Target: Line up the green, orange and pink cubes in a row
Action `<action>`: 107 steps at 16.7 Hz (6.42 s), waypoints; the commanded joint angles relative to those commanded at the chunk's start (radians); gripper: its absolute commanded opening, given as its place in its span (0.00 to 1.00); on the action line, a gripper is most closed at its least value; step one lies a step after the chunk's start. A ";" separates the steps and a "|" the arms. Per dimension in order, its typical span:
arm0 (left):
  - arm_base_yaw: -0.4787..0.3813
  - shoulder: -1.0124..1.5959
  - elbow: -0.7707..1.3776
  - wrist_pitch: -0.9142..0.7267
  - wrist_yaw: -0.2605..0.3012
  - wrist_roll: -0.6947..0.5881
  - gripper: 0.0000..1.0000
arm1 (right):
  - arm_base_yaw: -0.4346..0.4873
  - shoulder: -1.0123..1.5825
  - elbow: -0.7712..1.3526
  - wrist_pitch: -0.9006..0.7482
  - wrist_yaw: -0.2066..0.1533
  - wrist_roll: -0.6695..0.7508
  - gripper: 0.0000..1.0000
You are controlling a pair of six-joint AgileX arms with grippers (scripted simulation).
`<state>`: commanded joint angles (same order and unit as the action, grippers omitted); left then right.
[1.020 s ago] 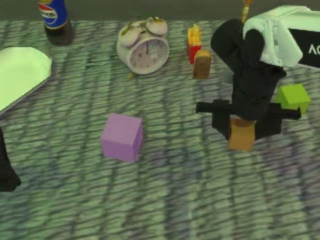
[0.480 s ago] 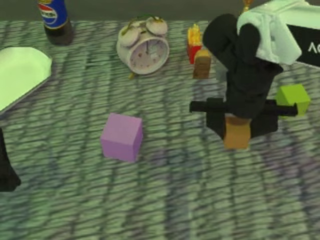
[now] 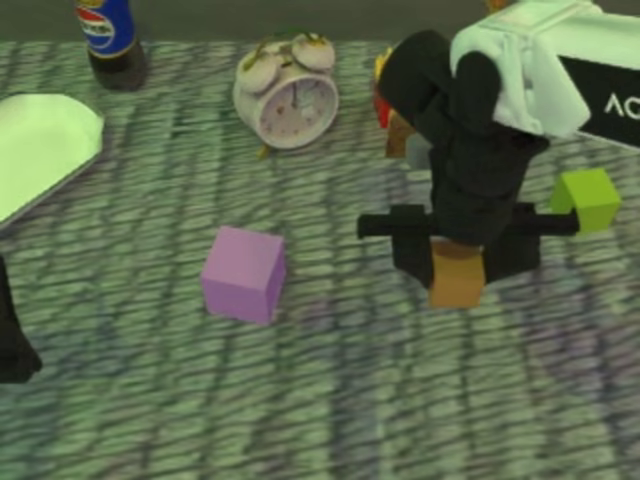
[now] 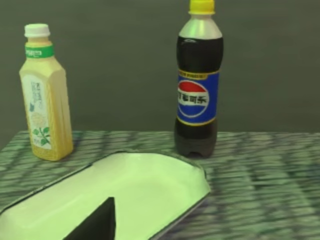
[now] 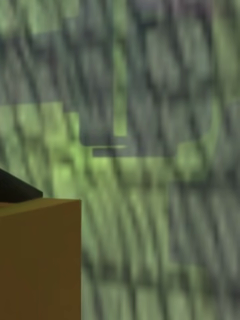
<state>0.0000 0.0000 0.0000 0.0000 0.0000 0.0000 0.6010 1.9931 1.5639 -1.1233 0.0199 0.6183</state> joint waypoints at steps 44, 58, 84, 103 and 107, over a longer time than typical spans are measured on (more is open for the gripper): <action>0.000 0.000 0.000 0.000 0.000 0.000 1.00 | 0.016 -0.010 0.001 -0.004 0.001 0.001 1.00; 0.000 0.000 0.000 0.000 0.000 0.000 1.00 | -0.333 0.271 0.391 -0.156 -0.008 -0.478 1.00; 0.000 0.000 0.000 0.000 0.000 0.000 1.00 | -0.497 0.442 0.327 0.098 -0.014 -0.684 0.85; 0.000 0.000 0.000 0.000 0.000 0.000 1.00 | -0.497 0.442 0.327 0.098 -0.014 -0.684 0.00; 0.000 0.000 0.000 0.000 0.000 0.000 1.00 | -0.495 0.414 0.363 0.052 -0.017 -0.682 0.00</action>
<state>0.0000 0.0000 0.0000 0.0000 0.0000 0.0000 0.1057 2.4075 1.9272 -1.0710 0.0033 -0.0637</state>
